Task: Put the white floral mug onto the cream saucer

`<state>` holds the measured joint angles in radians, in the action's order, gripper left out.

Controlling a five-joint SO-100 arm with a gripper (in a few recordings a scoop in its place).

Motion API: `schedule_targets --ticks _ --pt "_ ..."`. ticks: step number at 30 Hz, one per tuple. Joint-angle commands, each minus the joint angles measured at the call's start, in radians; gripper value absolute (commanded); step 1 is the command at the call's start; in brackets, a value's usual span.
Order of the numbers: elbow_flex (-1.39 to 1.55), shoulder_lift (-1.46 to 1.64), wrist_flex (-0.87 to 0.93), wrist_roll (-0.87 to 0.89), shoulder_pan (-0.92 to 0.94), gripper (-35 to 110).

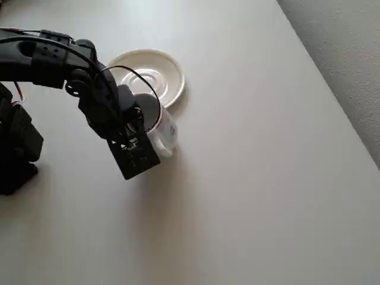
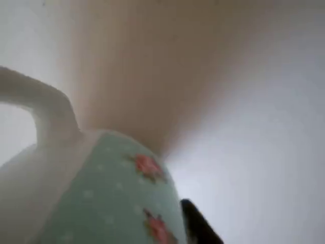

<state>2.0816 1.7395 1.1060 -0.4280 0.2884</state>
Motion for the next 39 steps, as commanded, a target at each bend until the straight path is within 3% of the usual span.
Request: schedule_targets --ticks 1,16,25,39 --pt "-0.025 0.071 0.126 -0.014 0.031 -2" --pt "-0.313 0.229 0.434 0.006 -0.012 -2" --pt "-0.368 0.265 0.499 0.026 -0.057 -2" --pt "-0.471 0.272 0.540 0.147 -0.365 -2"
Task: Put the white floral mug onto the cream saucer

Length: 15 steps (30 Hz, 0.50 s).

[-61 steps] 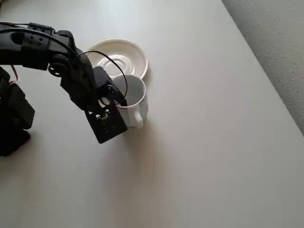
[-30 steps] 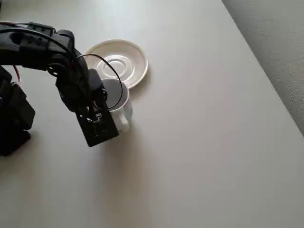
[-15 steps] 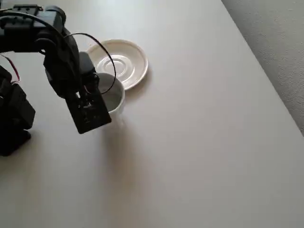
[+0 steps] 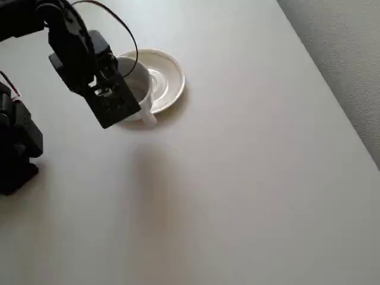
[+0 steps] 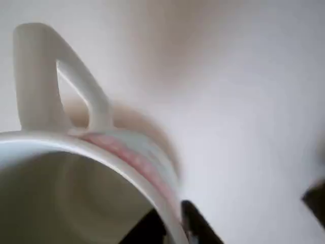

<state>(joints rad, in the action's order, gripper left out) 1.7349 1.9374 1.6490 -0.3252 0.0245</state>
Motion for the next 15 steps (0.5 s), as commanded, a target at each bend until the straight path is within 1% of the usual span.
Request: schedule_targets --ticks 1,8,15 --pt "-0.126 0.067 -0.009 0.051 -0.121 -2" --pt "-0.118 0.014 -0.078 0.074 -0.227 -2" --pt "-0.114 -0.069 -0.160 0.084 -0.290 -2"
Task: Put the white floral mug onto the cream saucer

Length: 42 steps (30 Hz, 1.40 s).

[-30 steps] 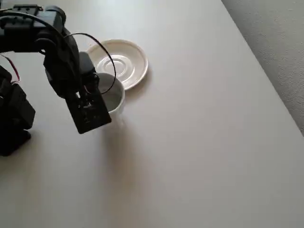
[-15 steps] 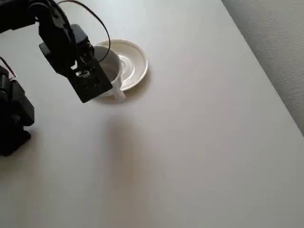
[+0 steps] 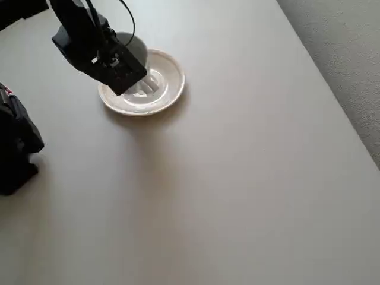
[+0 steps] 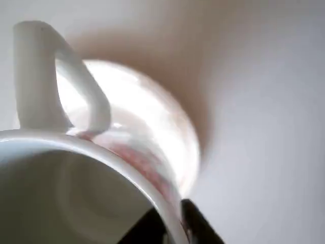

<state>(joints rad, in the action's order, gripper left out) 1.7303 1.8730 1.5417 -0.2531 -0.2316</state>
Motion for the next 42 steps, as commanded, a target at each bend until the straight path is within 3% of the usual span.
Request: schedule_targets --ticks 1,27,35,42 --pt "-0.104 -0.014 -0.064 0.014 -0.040 -2" --pt "-0.002 -0.193 -0.230 -0.012 -0.066 -1" --pt "0.038 -0.212 -0.233 -0.046 -0.060 18" --pt "0.020 -0.149 -0.184 -0.071 -0.041 20"
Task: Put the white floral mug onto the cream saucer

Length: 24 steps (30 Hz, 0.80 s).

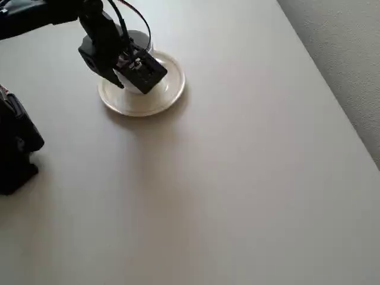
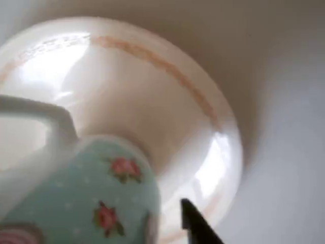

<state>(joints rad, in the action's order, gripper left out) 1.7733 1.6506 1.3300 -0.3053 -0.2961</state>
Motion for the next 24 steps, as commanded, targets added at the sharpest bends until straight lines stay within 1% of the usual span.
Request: schedule_targets --ticks 1,4,10,11,13,14,16,17,19,21,24 --pt "-0.041 0.098 0.040 -0.020 0.031 20" --pt "-0.149 0.166 0.127 -0.026 0.058 20" --pt "-0.466 0.298 0.347 -0.017 0.138 19" --pt "-0.491 0.333 0.364 -0.012 0.161 17" --pt "-0.488 0.419 0.370 0.029 0.232 2" --pt "-0.459 0.463 0.370 0.048 0.272 -2" --pt "-0.334 0.568 0.342 0.064 0.347 -2" --pt "-0.235 0.635 0.298 0.084 0.379 -2" --pt "0.044 0.816 0.149 0.124 0.442 -2" --pt "0.314 0.977 0.017 0.129 0.469 -2" --pt "0.620 1.121 -0.077 0.126 0.499 -2"
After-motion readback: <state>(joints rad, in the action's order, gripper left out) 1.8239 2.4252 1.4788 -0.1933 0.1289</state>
